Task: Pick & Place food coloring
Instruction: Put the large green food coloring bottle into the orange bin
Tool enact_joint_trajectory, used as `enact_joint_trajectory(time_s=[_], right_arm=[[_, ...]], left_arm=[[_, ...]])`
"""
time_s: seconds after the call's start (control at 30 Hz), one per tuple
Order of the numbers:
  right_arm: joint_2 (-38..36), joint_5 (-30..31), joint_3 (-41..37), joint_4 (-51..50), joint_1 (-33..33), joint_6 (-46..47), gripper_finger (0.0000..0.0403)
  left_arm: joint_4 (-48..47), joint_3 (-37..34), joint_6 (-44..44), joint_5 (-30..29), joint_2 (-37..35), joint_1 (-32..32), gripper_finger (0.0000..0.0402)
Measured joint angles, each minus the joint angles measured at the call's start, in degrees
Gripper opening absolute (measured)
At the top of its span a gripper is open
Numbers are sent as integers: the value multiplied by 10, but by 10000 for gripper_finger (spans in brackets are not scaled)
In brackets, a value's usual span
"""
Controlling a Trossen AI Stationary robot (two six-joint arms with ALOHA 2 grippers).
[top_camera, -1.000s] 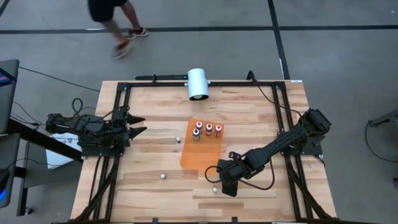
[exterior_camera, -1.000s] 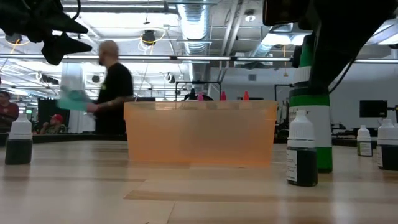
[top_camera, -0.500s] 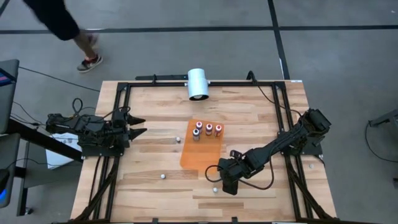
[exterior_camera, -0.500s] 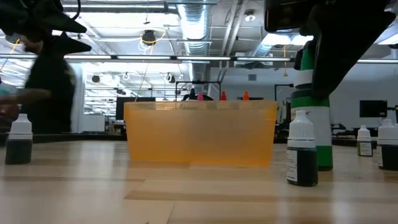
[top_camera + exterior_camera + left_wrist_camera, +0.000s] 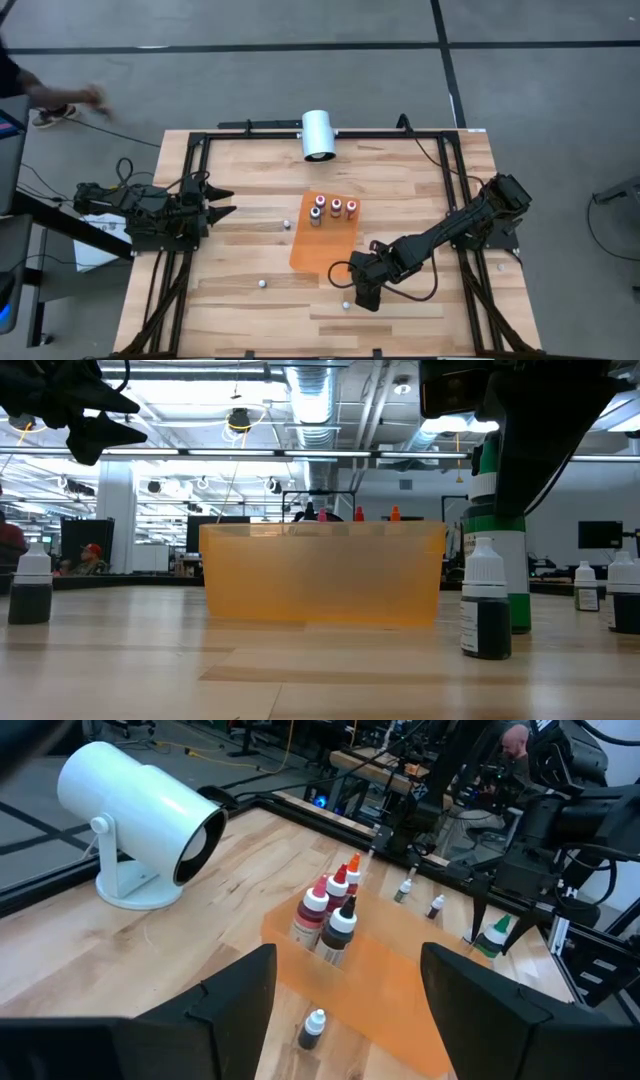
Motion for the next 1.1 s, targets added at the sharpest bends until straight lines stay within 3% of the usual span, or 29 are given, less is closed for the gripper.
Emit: enact_joint_trajectory(time_s=[0.37,0.67,1.1], right_arm=[[0,0,0,4,-6,0,176],[-1,0,1,4,-6,0,174],[-1,1,1,-3,-6,5,152]], left_arm=[[5,-4,8,-9,0,0,240],[107,-87,9,2,0,0,240],[107,-105,-8,15,-1,-2,240]])
